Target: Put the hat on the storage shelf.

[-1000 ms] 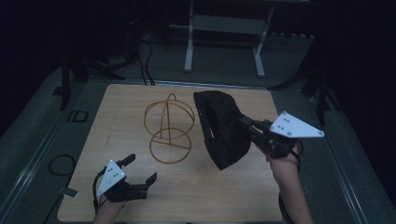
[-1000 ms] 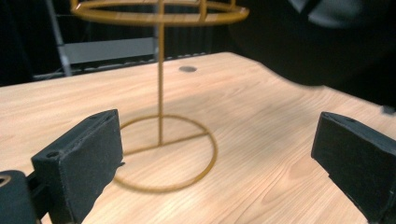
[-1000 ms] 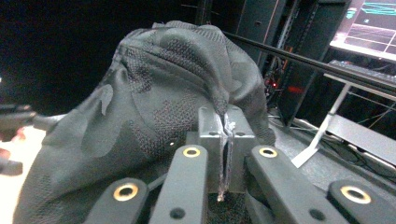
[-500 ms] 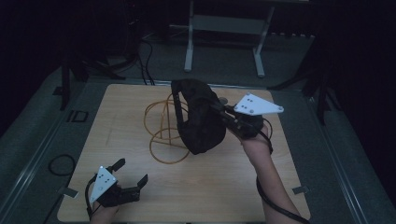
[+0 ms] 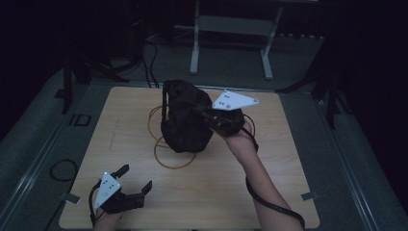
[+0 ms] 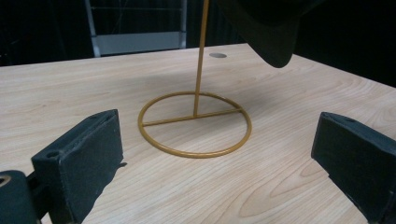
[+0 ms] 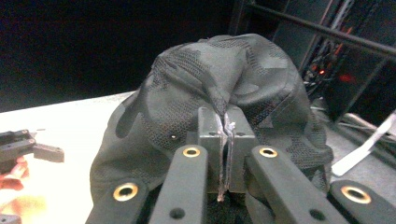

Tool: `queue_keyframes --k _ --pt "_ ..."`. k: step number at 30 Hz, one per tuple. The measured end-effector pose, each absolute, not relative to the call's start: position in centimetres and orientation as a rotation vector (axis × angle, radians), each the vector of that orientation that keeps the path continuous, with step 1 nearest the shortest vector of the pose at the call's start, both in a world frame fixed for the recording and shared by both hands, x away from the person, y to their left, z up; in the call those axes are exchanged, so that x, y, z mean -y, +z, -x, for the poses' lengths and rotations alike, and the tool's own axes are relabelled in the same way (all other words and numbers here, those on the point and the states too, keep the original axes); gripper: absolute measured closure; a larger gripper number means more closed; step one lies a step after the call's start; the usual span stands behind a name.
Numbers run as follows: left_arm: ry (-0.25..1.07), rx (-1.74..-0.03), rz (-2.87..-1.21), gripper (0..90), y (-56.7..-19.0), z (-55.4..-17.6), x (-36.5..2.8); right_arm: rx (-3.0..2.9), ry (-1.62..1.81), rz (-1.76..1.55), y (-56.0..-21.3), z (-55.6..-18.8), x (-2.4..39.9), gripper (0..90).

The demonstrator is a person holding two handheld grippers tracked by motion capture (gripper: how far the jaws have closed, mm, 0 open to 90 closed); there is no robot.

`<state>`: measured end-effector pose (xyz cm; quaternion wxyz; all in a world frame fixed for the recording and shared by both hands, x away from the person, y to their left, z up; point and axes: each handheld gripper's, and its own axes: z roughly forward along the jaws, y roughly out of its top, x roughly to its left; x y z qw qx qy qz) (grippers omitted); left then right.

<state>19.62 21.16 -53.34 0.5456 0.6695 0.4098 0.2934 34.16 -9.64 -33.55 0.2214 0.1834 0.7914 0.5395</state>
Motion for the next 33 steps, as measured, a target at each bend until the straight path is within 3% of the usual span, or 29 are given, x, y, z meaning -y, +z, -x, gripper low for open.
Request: queue_keyframes --k 24,33 --pt "0.676 -0.964 -1.590 2.6 -53.5 -19.6 -20.8 -2.252 1.426 -0.568 -35.4 -36.8 6.5 85.9" --pt "0.662 -0.958 -1.589 2.6 -53.5 -19.6 -20.7 -2.283 1.438 -0.624 -36.0 -37.6 5.8 57.9"
